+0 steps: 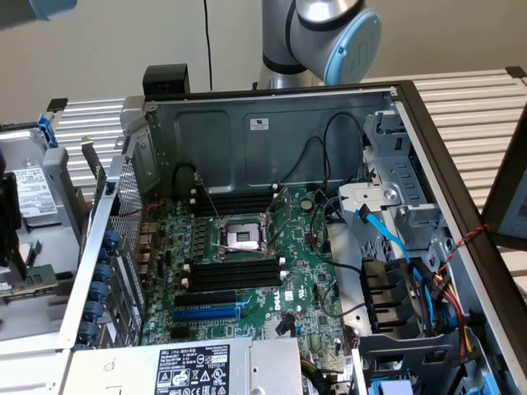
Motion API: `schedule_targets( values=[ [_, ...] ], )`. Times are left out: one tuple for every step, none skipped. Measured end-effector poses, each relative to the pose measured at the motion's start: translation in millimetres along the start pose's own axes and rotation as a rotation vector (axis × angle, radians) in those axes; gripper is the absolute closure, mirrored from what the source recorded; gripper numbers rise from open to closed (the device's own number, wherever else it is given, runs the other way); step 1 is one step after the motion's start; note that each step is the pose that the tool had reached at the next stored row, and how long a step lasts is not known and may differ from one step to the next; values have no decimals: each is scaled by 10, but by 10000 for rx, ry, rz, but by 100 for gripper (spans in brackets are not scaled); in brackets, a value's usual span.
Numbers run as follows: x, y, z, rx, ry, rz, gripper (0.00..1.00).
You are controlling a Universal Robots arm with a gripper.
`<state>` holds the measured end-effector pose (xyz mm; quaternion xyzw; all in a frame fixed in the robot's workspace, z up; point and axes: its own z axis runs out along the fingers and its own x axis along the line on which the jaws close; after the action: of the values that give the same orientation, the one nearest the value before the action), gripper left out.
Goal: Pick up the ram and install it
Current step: 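Pick up the ram and move it above insertion slot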
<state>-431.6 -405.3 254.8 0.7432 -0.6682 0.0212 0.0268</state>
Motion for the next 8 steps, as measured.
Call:
schedule_targets(
  values=[
    [3,1,-44,1,-1,0,87],
    [7,2,-92,1,0,1,87],
    [12,3,-135,1,0,1,87],
    [17,3,-180,1,-1,1,87],
    [22,4,-227,0,0,0,87],
    [27,4,-272,1,-1,0,87],
    [32,5,-317,2,-1,1,87],
    [40,6,-363,0,0,0,87]
  ],
)
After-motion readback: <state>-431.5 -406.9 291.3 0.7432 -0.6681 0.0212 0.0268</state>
